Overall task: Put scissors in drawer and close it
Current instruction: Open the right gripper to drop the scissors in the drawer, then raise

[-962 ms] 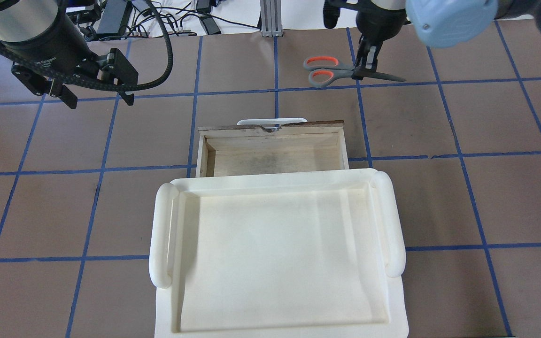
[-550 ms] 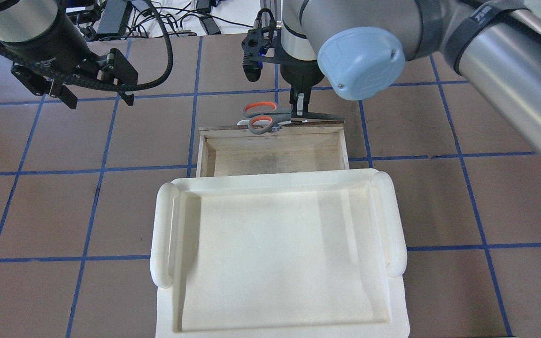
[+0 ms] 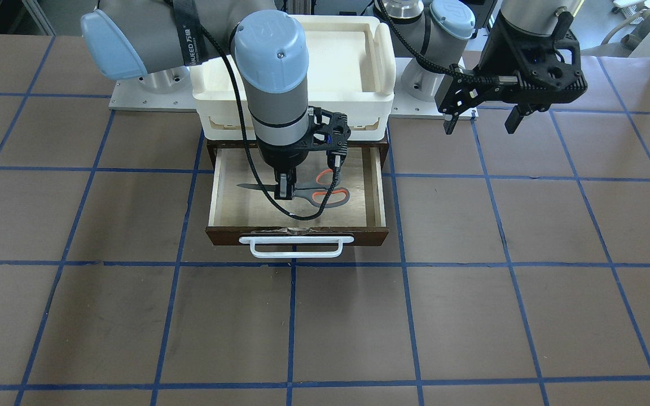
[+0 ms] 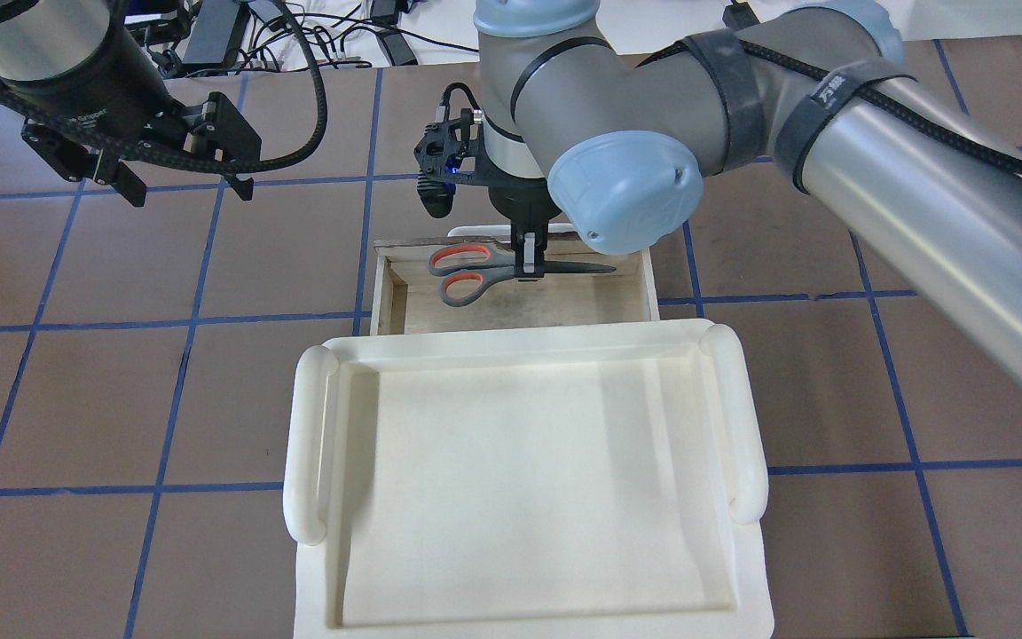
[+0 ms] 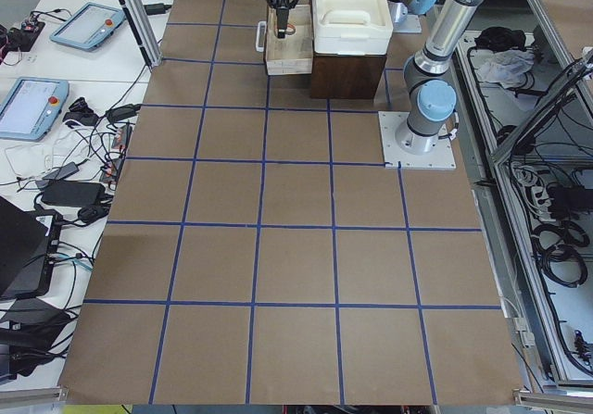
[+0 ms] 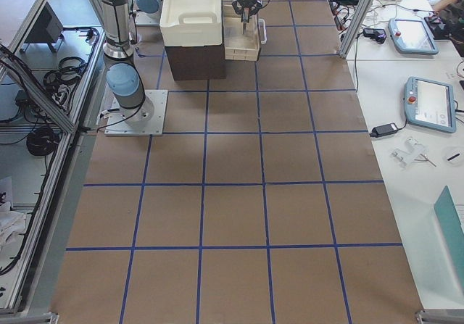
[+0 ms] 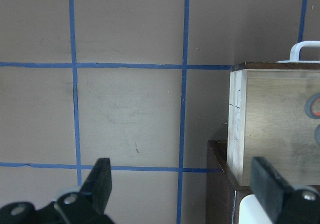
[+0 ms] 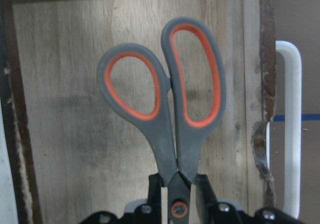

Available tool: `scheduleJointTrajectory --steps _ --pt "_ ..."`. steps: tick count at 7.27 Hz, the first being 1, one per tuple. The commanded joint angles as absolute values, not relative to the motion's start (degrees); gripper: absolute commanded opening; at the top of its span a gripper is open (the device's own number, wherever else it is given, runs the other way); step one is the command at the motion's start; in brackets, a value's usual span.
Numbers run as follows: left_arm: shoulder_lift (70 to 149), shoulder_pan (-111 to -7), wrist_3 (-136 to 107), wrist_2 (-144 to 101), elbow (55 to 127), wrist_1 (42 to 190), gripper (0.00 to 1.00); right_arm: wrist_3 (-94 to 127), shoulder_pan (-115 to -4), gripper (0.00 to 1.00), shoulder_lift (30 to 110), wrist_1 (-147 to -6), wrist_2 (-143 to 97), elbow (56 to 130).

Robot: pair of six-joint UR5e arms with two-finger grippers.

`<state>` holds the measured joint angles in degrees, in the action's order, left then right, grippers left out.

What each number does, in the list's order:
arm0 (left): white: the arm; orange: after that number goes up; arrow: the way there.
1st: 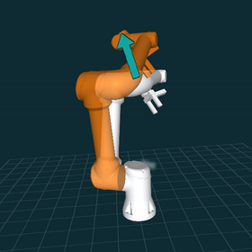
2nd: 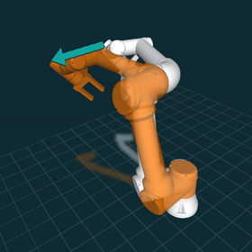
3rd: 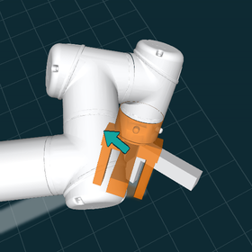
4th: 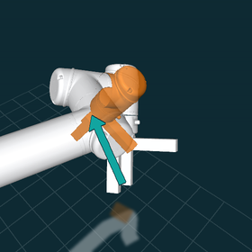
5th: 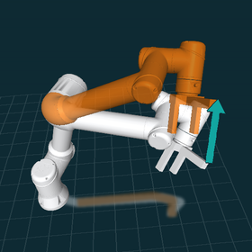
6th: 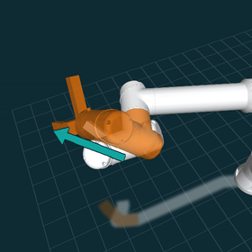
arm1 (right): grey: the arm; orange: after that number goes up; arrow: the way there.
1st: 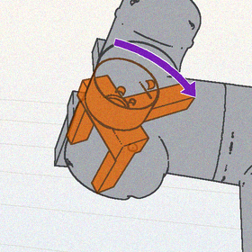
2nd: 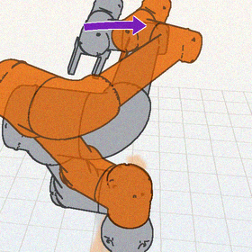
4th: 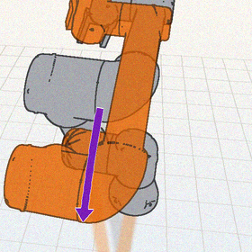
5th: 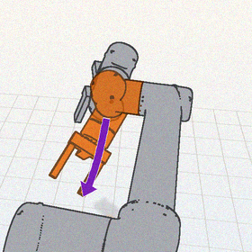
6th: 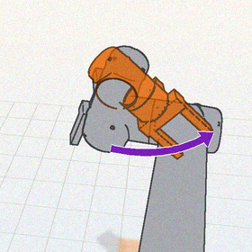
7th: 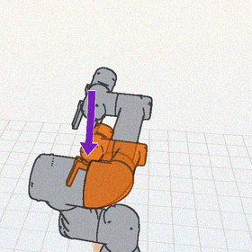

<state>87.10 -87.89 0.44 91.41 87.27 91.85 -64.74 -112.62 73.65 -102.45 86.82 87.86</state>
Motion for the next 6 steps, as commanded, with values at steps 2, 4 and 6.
scheduleJointTrajectory --steps 2,4,6 --pt "87.1 -87.9 0.4 91.4 87.3 91.8 1.0 -63.1 -112.7 0.3 72.7 -104.0 86.7 89.4" --pt "87.1 -87.9 0.4 91.4 87.3 91.8 1.0 -63.3 -112.6 1.0 73.1 -105.6 87.5 89.0" --pt "87.1 -87.9 0.4 91.4 87.3 91.8 1.0 -61.6 -111.7 1.0 75.2 -107.0 87.7 88.7"
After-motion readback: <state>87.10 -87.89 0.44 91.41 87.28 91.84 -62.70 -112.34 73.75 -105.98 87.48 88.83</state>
